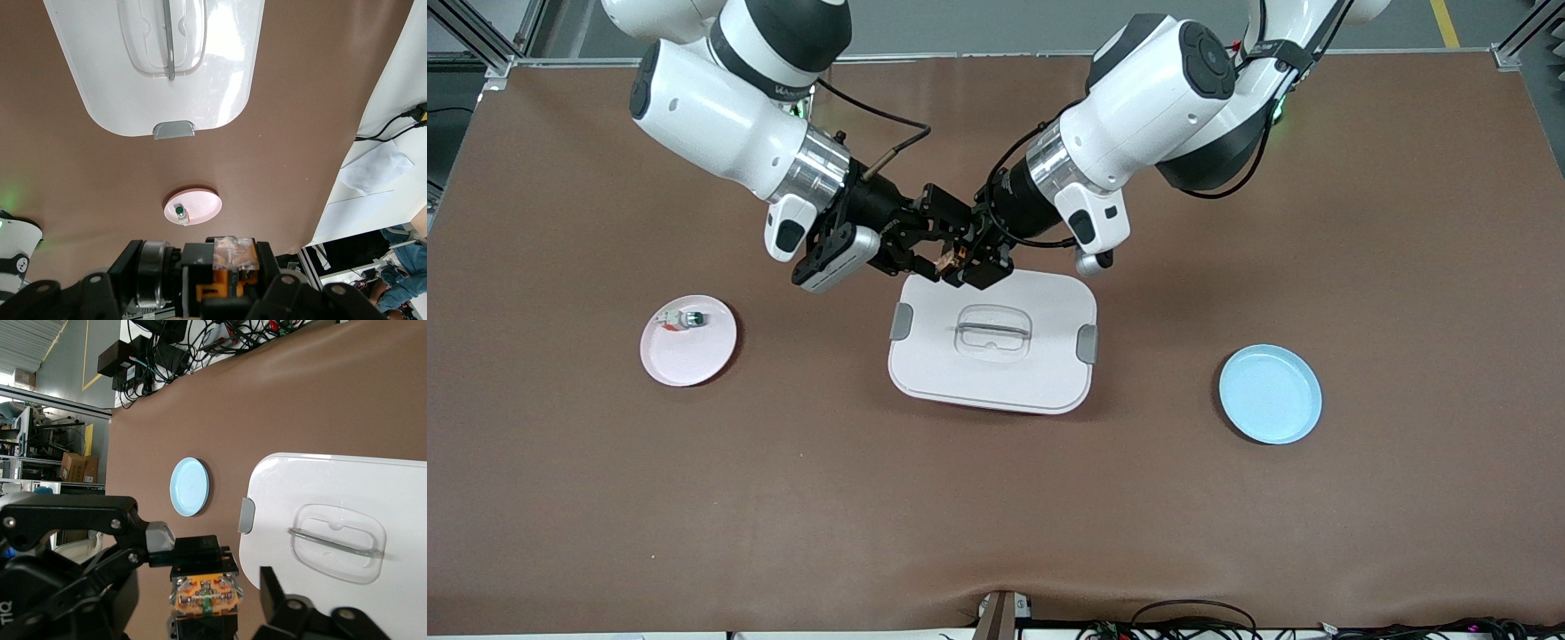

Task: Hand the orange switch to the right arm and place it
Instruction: 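Close the right gripper on the orange switch held by the left gripper, then open the left gripper and pull it back while the right gripper withdraws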

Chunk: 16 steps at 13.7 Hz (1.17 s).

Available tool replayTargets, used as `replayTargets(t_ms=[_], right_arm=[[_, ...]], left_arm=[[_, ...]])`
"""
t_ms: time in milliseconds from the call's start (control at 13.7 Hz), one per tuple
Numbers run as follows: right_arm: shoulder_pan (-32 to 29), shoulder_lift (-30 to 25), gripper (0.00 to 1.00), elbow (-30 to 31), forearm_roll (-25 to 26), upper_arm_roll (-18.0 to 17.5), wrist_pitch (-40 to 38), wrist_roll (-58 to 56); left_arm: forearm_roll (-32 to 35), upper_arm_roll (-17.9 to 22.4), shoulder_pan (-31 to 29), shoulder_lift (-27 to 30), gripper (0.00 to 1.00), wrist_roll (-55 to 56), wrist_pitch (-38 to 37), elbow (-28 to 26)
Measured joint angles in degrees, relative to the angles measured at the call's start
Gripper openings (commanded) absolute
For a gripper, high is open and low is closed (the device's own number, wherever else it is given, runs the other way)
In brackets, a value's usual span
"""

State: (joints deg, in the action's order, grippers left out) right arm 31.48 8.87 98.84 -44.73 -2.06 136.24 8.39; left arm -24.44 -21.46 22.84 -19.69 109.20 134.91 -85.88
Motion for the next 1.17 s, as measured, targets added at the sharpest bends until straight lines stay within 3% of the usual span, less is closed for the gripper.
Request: replayTargets(t_ms=[219, 292, 511, 584, 657, 730, 803, 1168], right_arm=[[-0.1, 0.1, 0.05, -0.8, 2.1, 0.6, -1.2, 0.0], [-0.1, 0.1, 0.00, -0.9, 2.2, 0.6, -1.3, 0.0], [-0.1, 0.2, 0.00, -1.2, 2.5, 0.7, -1.7, 0.0], [-0.1, 0.3, 0.00, -1.3, 2.5, 0.7, -1.8, 0.0], [-0.1, 0.3, 0.00, -1.4, 2.5, 0.7, -1.9, 0.0], [-0.1, 0.3, 0.00, -1.5, 2.5, 0.7, -2.0, 0.0], [-0.1, 0.4, 0.00, -1.5, 2.5, 0.8, -2.0, 0.0], [-0.1, 0.5, 0.00, -1.5, 3.3, 0.8, -2.2, 0.0]], left_arm=[[0.0, 0.0, 0.0, 0.0, 0.33, 0.0, 0.1, 0.1], [0.0, 0.0, 0.0, 0.0, 0.33, 0.0, 0.1, 0.2], [0.0, 0.0, 0.0, 0.0, 0.33, 0.0, 0.2, 0.2], [0.0, 0.0, 0.0, 0.0, 0.39, 0.0, 0.2, 0.2], [0.0, 0.0, 0.0, 0.0, 0.60, 0.0, 0.2, 0.2], [0.0, 0.0, 0.0, 0.0, 0.89, 0.0, 0.2, 0.2], [0.0, 0.0, 0.0, -0.1, 1.00, 0.0, 0.2, 0.2], [1.0, 0.0, 0.0, -0.7, 1.00, 0.0, 0.2, 0.2]])
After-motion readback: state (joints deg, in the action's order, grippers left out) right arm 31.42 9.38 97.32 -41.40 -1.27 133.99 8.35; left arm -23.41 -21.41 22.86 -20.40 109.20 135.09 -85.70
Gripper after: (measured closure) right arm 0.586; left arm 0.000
